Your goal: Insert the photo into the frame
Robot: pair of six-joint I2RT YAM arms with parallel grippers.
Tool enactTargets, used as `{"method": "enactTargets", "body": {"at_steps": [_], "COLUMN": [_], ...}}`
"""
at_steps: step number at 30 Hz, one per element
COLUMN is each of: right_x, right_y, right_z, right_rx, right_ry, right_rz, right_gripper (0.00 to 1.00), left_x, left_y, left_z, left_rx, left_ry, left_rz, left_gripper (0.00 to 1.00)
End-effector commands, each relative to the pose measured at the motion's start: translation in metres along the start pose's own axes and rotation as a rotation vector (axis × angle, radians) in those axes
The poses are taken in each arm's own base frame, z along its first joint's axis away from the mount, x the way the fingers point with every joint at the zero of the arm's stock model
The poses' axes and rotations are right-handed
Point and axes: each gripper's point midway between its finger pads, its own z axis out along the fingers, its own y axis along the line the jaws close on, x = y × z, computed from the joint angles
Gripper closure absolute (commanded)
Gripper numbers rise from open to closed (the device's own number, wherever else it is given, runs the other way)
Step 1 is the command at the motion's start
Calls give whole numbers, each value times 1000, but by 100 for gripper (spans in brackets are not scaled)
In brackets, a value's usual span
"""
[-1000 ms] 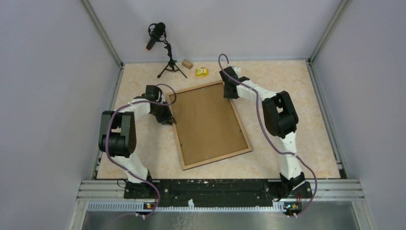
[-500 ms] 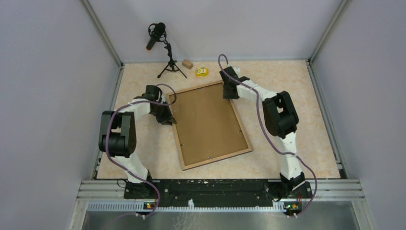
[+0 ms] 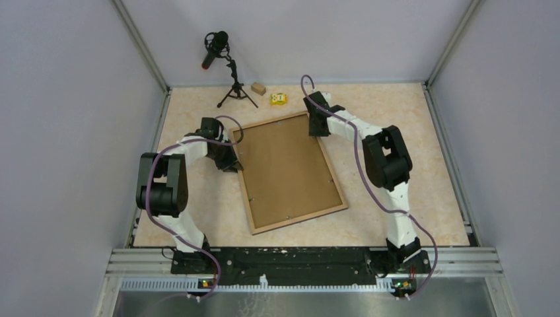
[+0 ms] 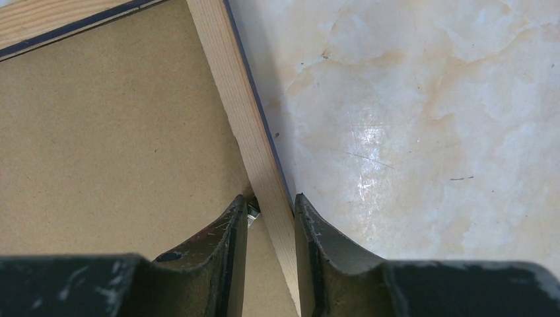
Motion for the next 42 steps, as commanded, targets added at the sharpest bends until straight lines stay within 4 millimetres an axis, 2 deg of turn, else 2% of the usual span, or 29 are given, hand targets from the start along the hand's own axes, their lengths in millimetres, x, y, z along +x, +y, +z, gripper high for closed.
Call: {"method": "enactTargets", "body": {"at_steps": [1,8,17,24,30,31,32,34,35,38,42], "right_x": [45,47,50,49,33,31,30,28,30,34,42], "right_y": [-5,-8,-21,-11,6,8,8,9,8,5,12], "right_z": [-2,-2,-2,-2,-12,-14,-16,-18,-18,-15,-26], "right_rx": [6,19,-1,-54,-183,-202,-211,-230,-233,-239,-324], "right_ry": [151,159,166,159,99,87,79,70,75,103,139], "right_rz": [-53,-43,82,87,72,70,72,77,81,93,109], "right_gripper": [100,100,100,100,100,98,91,70,65,62,61], "left_x": [0,-1,-2,-2,-4,-4,-4,-5,-6,-7,-8], "left_y": [24,24,24,25,23,22,20,18,18,15,-2], "left_z": [11,10,9,10,8,7,7,7,7,8,8], "left_rx": [-97,-101,-102,-105,-95,-89,-82,-71,-67,-49,47], "left_ry": [-1,-5,-11,-11,-21,-24,-26,-27,-28,-20,-19], "left_rz": [-21,-19,-19,-18,-1,5,10,22,27,45,72], "left_gripper": [88,89,89,90,87,86,85,83,82,76,62]}}
